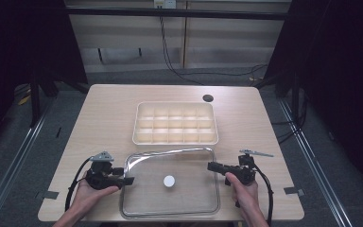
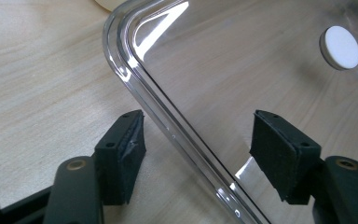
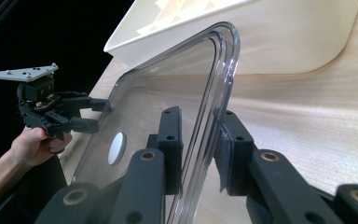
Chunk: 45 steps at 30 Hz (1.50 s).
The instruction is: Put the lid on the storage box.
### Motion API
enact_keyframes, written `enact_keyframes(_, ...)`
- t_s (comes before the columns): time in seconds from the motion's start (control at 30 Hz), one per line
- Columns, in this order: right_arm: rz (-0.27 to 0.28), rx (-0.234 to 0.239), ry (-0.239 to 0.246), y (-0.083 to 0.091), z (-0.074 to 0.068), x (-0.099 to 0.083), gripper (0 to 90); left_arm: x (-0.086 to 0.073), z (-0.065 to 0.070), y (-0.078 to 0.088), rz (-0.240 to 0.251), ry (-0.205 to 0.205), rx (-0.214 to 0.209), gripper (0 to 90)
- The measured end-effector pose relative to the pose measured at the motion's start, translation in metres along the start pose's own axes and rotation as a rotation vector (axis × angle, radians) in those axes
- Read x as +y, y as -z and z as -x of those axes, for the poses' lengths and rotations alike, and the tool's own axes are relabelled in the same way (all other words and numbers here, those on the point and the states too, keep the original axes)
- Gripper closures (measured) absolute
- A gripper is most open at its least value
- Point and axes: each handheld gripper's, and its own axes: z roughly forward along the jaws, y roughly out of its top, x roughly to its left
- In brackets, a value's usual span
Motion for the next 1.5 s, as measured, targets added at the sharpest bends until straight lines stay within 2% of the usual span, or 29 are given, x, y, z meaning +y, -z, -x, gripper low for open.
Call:
enact_keyframes(0.1,0.004,0.002,0.005,0.000,-0.001,0.000,73.7,0.000,0.001,0.000,0.001,-0.012,-0.002,34.3)
enact_keyframes(0.27,-0.003,-0.007,0.012,0.000,-0.001,0.000,73.4,0.000,0.000,0.000,-0.002,0.012,-0.030,37.5)
enact_keyframes(0.5,-0.021,-0.045,0.028,0.001,0.000,0.000,72.1,0.000,0.000,0.006,0.036,0.023,-0.037,47.0)
enact_keyframes(0.67,-0.022,-0.064,0.031,0.001,0.000,0.001,71.2,0.001,0.000,0.008,0.057,0.041,-0.066,50.5)
enact_keyframes(0.8,-0.027,-0.088,0.038,0.001,0.000,0.000,69.9,0.002,0.001,0.011,0.073,0.039,-0.086,53.6)
enact_keyframes(1.2,-0.018,-0.112,0.060,0.003,-0.005,0.001,68.6,0.005,0.002,0.013,0.087,0.056,-0.084,55.5)
enact_keyframes(1.5,-0.006,-0.119,0.077,0.003,-0.009,0.003,67.8,0.009,0.003,0.019,0.110,0.037,-0.081,57.5)
